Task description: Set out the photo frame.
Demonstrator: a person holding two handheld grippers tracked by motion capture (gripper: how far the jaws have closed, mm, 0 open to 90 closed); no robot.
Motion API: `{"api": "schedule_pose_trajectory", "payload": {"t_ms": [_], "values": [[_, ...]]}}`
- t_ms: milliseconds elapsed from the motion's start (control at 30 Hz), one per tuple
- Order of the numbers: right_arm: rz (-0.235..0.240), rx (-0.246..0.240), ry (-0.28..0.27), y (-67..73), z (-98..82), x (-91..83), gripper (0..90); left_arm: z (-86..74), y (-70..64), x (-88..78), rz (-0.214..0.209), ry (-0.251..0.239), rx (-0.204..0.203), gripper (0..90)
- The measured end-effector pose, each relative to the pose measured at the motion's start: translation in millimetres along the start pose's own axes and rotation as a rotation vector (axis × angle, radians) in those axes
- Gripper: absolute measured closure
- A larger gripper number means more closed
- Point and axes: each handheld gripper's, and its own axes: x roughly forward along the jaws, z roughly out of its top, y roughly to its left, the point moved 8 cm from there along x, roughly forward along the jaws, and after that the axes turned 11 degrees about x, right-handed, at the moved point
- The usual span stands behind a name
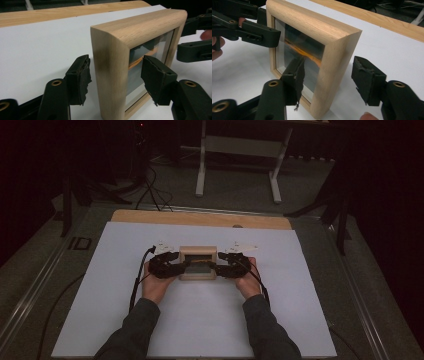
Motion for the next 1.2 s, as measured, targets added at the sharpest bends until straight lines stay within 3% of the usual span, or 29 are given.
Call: {"api": "schedule_pose_trajectory", "payload": {"t_ms": [267,533,867,1200], "values": [[0.011,-0.009,0.004,2.9,0.0,-2.5,37.0,1.3,2.2,-6.1,0.017,-0.001,0.008,37.5],[0.015,-0.044,0.006,6.6,-3.0,-10.8,32.2,-1.3,5.3,-22.5,0.037,-0.010,0.035,36.8],[-0.001,-0.061,-0.009,0.1,-11.0,-31.4,31.0,-8.7,9.4,-49.2,0.056,-0.027,0.066,36.6],[-0.022,-0.061,-0.034,-9.7,-24.6,-63.7,30.3,-21.4,8.9,-78.1,0.060,-0.040,0.095,36.5]]}}
